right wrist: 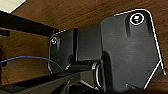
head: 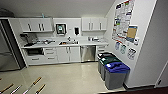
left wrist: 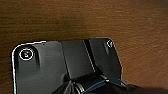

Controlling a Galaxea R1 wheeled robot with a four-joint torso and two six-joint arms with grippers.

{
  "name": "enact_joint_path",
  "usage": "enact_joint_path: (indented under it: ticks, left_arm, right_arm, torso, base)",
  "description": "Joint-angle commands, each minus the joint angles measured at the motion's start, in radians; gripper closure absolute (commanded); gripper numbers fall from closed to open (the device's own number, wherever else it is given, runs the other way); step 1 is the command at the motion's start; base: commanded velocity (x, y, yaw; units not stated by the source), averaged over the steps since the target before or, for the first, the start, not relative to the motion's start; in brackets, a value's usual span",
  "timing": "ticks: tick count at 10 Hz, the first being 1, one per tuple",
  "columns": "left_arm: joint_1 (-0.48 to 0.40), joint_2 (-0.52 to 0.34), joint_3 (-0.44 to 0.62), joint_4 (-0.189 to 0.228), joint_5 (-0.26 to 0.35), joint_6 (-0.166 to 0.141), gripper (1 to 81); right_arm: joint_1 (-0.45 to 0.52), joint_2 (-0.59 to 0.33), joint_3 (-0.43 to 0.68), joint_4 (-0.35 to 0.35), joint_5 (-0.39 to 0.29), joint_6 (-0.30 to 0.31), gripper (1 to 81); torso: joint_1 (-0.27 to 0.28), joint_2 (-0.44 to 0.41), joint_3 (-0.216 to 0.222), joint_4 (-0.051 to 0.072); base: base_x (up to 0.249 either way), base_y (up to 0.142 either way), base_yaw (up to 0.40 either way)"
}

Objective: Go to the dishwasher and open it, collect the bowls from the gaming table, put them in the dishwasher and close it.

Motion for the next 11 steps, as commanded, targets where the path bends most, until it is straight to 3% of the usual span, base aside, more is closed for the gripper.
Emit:
enact_joint_path:
  ticks: [1, 11]
  left_arm:
    - [-0.063, -0.021, 0.021, 0.045, 0.071, -0.050, 1.0]
    - [-0.063, -0.022, 0.021, 0.045, 0.073, -0.050, 1.0]
  right_arm:
    - [0.056, -0.019, 0.023, 0.002, -0.053, -0.001, 1.0]
    - [0.053, -0.021, 0.027, 0.002, -0.056, -0.002, 1.0]
  torso:
    - [0.000, 0.000, 0.000, 0.000]
    - [0.000, 0.000, 0.000, 0.000]
  base:
    - [0.196, 0.000, 0.000]
    - [0.196, 0.000, 0.000]
